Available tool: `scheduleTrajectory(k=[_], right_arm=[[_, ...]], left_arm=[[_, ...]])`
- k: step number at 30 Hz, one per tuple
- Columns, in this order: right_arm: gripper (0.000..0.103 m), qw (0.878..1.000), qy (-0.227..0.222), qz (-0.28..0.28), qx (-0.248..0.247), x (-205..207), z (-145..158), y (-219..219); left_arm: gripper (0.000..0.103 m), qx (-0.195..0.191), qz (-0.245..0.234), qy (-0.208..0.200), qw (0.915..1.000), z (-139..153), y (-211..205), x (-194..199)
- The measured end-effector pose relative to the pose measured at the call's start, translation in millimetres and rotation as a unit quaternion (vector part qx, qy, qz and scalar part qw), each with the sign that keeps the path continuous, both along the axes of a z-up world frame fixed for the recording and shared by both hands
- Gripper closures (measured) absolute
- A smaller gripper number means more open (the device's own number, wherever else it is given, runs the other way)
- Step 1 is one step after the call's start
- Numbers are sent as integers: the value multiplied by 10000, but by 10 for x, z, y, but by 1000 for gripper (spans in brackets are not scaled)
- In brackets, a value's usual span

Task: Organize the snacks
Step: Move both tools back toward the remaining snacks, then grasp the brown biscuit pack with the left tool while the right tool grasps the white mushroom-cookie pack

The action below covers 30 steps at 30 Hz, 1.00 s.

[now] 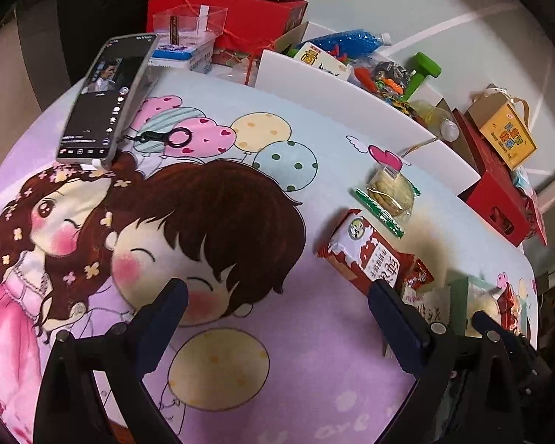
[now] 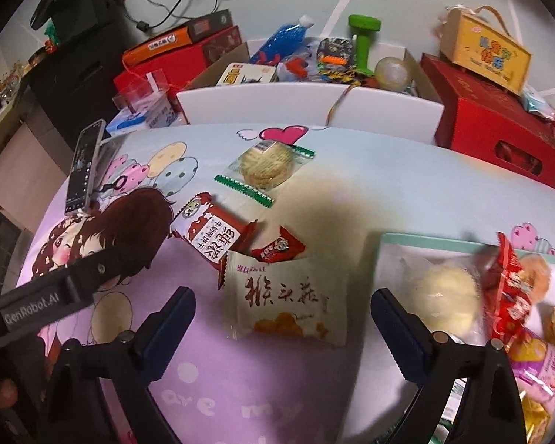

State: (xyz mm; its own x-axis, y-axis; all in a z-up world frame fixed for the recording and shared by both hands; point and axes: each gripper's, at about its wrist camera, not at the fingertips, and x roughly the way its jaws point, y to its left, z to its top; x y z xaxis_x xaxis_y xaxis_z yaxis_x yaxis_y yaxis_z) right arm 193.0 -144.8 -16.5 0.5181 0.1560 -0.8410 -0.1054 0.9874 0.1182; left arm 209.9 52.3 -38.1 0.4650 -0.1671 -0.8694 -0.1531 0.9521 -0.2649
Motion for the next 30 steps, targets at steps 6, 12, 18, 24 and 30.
scheduleTrajectory(k=[6,12,18,24,30], right_arm=[[10,9998,152,89,8,118,-125,39],[14,9995,273,97,-89,208,-240,77],[19,9994,278,134,-137,235,-257,119],[20,9993,291,188,-129,247,-300,139],[20,9994,290,201,-62,242,-286,124]], left_arm=[[5,-460,-387,87,9982,-86,-70,202],[5,-271,-1190,159,9924,-86,-322,443],[5,128,-1737,354,9841,-157,-579,632],[5,495,-2044,451,9766,-234,-786,716],[5,653,-1804,464,9803,-255,-681,748]])
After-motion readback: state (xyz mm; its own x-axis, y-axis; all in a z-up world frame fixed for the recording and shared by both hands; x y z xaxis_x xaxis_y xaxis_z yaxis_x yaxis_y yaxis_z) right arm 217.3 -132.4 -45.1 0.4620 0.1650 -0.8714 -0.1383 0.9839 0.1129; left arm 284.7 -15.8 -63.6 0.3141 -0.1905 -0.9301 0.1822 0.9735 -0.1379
